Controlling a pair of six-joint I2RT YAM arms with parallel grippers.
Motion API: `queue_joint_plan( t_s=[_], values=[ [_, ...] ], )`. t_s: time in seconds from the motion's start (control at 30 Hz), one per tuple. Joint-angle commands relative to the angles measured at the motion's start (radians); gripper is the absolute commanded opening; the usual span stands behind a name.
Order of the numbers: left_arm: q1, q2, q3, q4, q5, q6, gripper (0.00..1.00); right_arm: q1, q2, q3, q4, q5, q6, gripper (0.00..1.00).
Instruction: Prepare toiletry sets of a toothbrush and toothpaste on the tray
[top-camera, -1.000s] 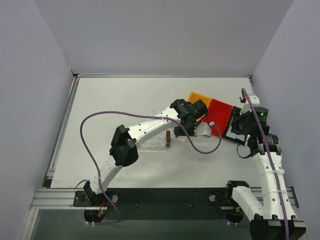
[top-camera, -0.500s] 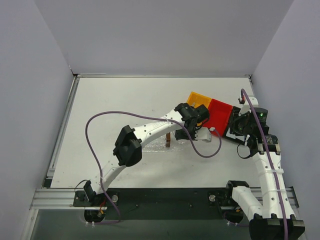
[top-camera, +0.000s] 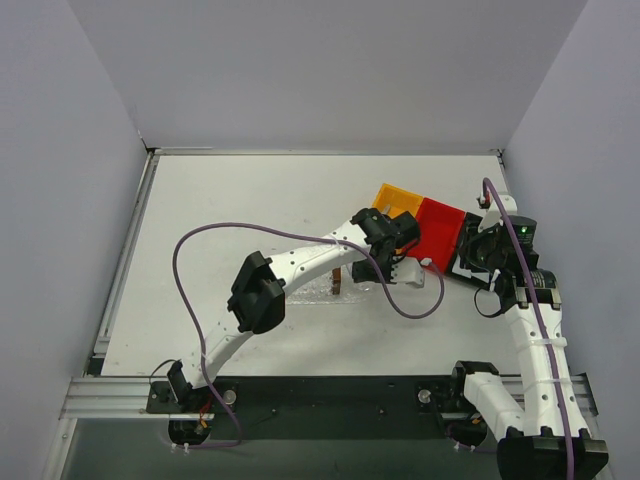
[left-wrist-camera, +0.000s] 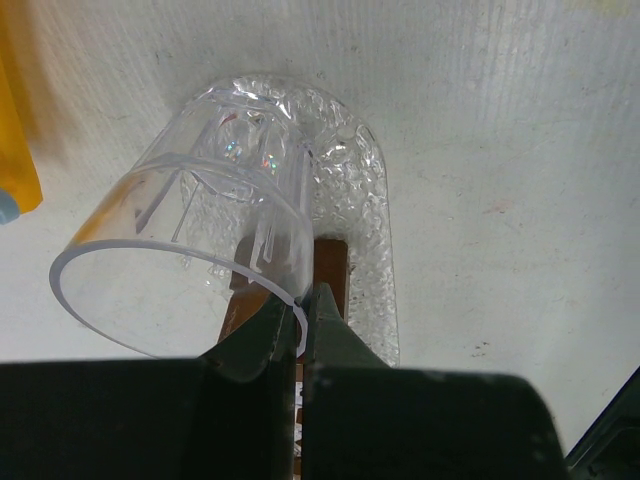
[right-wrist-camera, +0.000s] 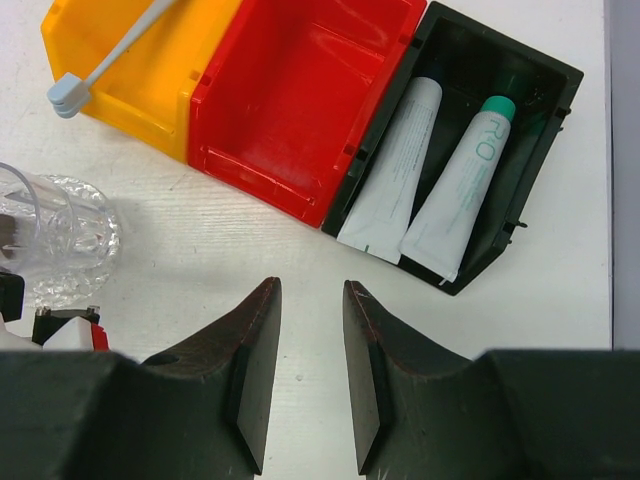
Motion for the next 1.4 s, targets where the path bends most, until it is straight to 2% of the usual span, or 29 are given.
queue_joint_plan(
  t_s=[0.0, 0.4, 1.37],
  values=[
    [-0.012, 0.002, 0.044, -0.174, 0.018, 0.028, 0.0, -0.011, -0.006, -0.007, 0.004, -0.018, -0.007, 0.27],
    [-0.012, 0.009, 0.056, -0.226, 0.01, 0.034, 0.0, -0.019, -0.008, -0.012, 0.004, -0.024, -0.01, 0.27],
    [-0.041, -0.089, -0.053, -0.228, -0.074, 0.066, 0.0, -0.025, -0.002, -0.013, 0.004, -0.033, -0.007, 0.27]
  ],
)
